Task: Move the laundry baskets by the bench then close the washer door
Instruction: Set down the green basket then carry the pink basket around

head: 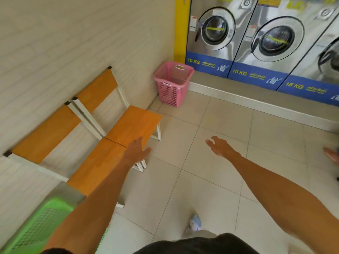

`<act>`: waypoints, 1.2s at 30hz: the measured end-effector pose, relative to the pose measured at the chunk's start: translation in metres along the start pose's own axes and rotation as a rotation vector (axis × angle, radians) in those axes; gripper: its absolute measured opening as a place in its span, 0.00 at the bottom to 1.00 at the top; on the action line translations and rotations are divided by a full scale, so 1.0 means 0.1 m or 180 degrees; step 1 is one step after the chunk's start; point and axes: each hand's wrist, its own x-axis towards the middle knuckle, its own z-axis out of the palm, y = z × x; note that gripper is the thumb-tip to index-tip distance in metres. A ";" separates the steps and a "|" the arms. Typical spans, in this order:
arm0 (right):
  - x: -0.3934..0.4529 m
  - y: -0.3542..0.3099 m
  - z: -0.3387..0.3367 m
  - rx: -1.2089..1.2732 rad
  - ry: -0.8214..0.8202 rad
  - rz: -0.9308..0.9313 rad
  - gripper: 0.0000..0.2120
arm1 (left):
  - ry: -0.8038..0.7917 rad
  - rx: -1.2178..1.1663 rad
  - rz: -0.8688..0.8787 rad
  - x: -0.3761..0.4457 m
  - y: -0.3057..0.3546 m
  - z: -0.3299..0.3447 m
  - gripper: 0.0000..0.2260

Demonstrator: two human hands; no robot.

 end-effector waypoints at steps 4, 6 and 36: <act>0.38 0.48 -0.44 -0.0093 -0.0035 0.0138 0.32 | 0.0023 -0.0128 0.0106 0.43 0.72 0.22 0.36; 0.60 0.66 -0.62 -0.0119 -0.0017 0.0135 0.32 | 0.0045 -0.0115 0.0137 0.59 0.97 0.32 0.36; 5.41 0.20 -3.31 0.0334 -0.0445 0.0013 0.31 | -0.0056 -0.0184 -0.0425 5.40 3.24 -0.63 0.33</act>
